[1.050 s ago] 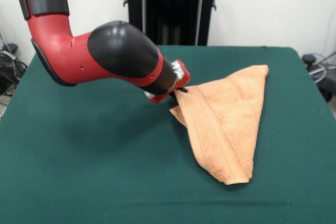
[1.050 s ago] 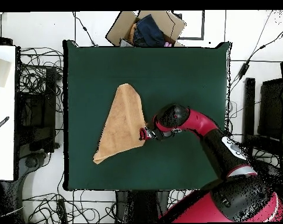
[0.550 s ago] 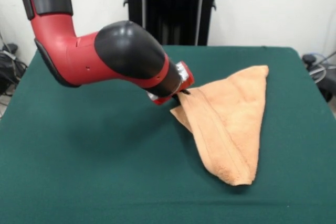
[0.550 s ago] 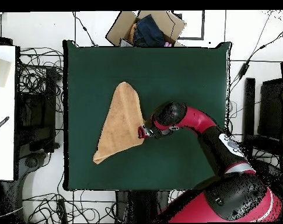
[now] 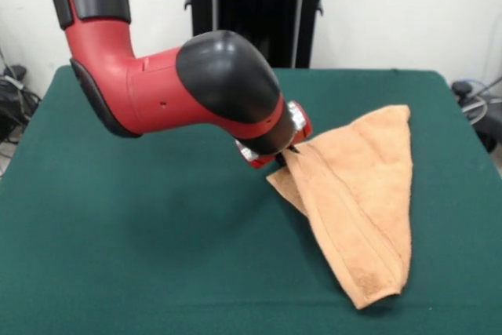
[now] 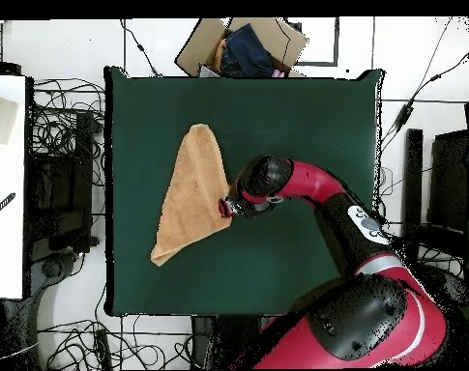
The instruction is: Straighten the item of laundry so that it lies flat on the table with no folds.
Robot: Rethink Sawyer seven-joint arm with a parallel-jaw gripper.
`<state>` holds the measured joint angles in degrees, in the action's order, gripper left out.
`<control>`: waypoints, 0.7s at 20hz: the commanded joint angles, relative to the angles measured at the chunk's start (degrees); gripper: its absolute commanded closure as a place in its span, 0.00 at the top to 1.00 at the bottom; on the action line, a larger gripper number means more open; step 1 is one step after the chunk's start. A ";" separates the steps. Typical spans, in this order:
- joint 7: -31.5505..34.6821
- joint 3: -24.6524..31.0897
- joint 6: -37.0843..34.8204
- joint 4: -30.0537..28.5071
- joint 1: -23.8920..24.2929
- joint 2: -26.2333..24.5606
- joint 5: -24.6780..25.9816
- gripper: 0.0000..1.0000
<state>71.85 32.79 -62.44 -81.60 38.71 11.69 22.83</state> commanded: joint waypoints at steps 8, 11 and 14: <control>7.49 -2.69 8.57 3.63 -3.40 2.11 0.13 0.00; 6.77 -2.74 8.88 3.76 -3.03 1.47 -0.05 0.00; 6.50 -3.02 9.49 3.66 -2.81 1.18 0.22 0.00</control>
<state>71.85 32.36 -59.49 -81.20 36.55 13.24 22.86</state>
